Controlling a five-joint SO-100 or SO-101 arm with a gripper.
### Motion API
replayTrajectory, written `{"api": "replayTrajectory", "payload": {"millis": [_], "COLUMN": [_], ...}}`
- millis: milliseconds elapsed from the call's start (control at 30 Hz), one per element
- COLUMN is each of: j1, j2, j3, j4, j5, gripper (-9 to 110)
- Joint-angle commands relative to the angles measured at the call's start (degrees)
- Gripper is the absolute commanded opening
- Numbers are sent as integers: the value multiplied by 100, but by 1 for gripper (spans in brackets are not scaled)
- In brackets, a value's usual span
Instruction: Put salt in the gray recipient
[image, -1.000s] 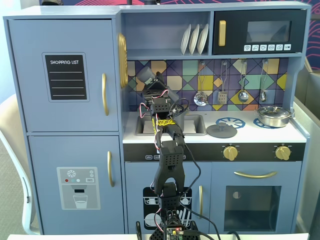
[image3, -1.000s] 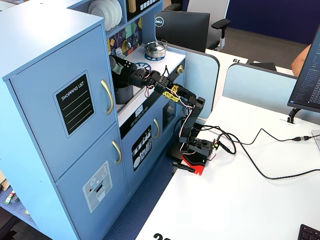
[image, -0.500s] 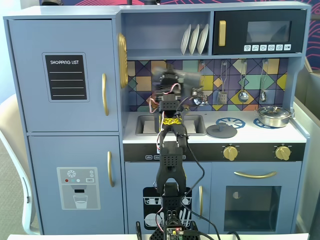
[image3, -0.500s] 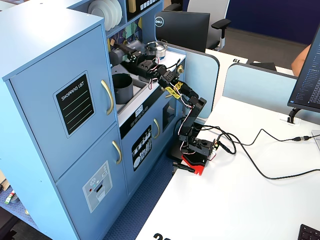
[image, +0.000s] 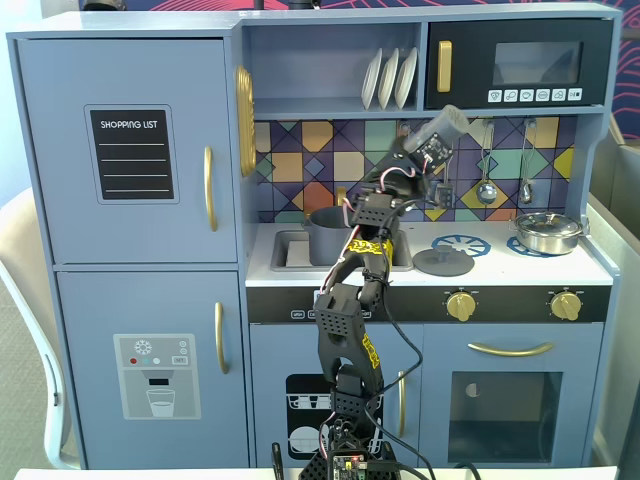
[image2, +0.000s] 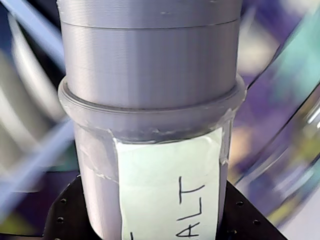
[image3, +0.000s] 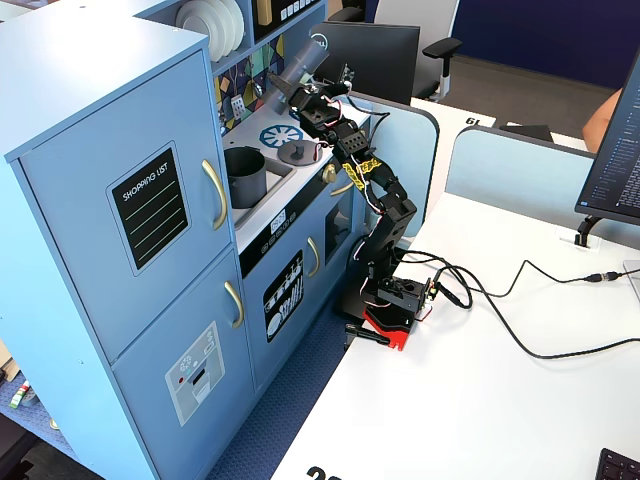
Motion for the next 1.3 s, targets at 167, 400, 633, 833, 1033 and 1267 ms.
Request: {"api": "replayTrajectory", "payload": {"millis": [167, 400, 633, 833, 1033, 1267], "j1": [1301, 1854, 2162, 2285, 2303, 2197], "j2": [176, -255, -853, -1397, -1819, -2180], "j3": [809, 861, 853, 853, 835, 703], "j4": [-1195, -1187, -1433, -1837, -2048, -2224], "j5": [-2751, -3656, -4166, -4289, -4271, -3964], "gripper": [0, 0, 0, 0, 0, 0]}}
